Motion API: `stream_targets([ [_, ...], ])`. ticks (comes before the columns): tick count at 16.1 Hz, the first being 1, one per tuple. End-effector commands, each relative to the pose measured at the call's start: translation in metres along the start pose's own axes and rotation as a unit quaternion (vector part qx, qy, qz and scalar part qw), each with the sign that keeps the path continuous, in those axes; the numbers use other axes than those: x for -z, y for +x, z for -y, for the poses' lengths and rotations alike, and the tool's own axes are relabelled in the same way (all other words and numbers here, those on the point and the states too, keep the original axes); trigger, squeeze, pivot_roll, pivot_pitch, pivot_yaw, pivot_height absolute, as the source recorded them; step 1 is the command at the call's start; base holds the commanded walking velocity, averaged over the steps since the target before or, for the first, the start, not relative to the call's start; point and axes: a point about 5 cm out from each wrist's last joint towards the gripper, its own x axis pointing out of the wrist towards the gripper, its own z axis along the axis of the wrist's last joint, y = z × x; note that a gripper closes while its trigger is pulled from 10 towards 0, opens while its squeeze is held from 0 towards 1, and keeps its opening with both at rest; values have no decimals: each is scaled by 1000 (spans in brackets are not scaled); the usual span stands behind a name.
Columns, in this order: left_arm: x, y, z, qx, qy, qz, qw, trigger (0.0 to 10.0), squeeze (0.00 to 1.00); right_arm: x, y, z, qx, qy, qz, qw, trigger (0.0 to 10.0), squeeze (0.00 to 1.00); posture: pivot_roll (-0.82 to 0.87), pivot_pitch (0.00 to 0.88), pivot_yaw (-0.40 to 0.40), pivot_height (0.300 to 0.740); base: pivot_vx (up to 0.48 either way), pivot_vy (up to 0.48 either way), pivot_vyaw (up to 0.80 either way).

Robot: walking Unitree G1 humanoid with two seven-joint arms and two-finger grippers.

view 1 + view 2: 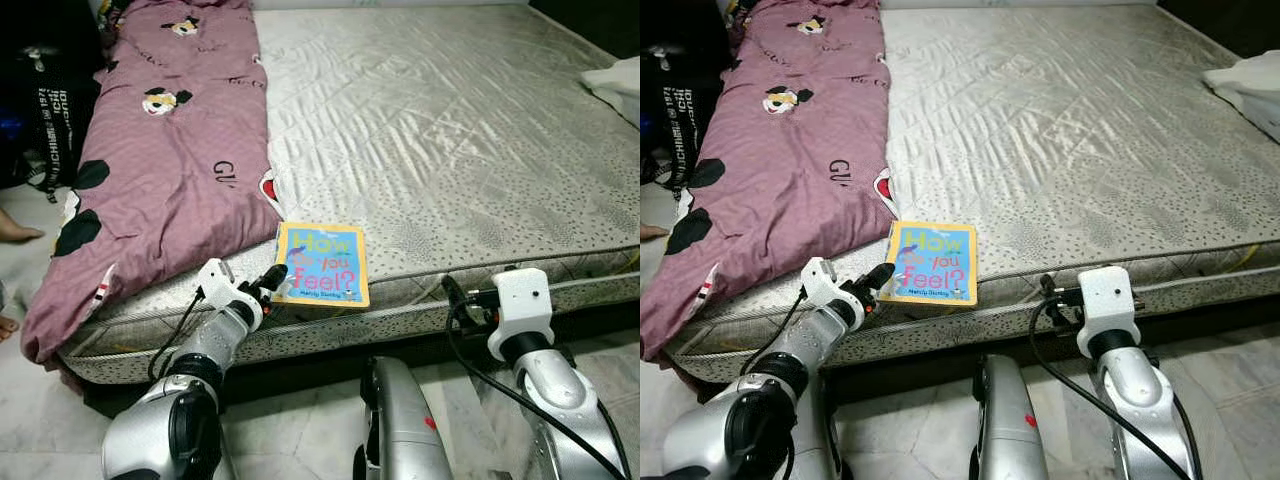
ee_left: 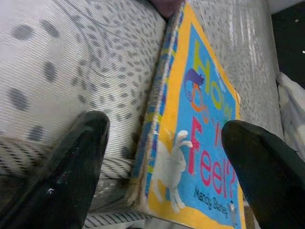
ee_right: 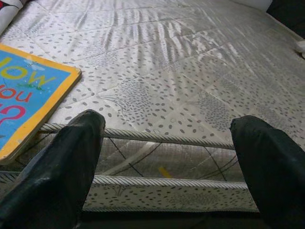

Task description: Clean up the room

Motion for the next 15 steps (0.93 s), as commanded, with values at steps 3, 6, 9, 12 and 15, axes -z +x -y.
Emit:
stream_targets([
  [3, 8, 6, 15, 22, -18, -34, 999, 10000, 0, -4, -3, 2, 3, -9, 4, 1000, 10000, 0, -204, 46, -33, 526, 0, 0, 0],
  [6, 9, 7, 18, 24, -19, -50, 998, 10000, 0, -5, -8, 4, 6, -12, 1, 1000, 10000, 0, -220, 57, -34, 526, 0, 0, 0],
  [9, 10, 7, 18, 19, -29, -50, 998, 10000, 0, -5, -10, 7, 9, -15, -2, 1000, 10000, 0, -227, 62, -35, 526, 0, 0, 0],
  [12, 11, 6, 18, 41, -74, -46, 995, 10000, 0, -6, -12, 7, 10, -17, -3, 1000, 10000, 0, -252, 57, -29, 526, 0, 0, 0],
  [15, 23, 0, 3, 13, -81, -68, 994, 10000, 0, -13, -19, 18, 24, -29, 1, 999, 10000, 0, -327, 61, -28, 526, 0, 0, 0],
])
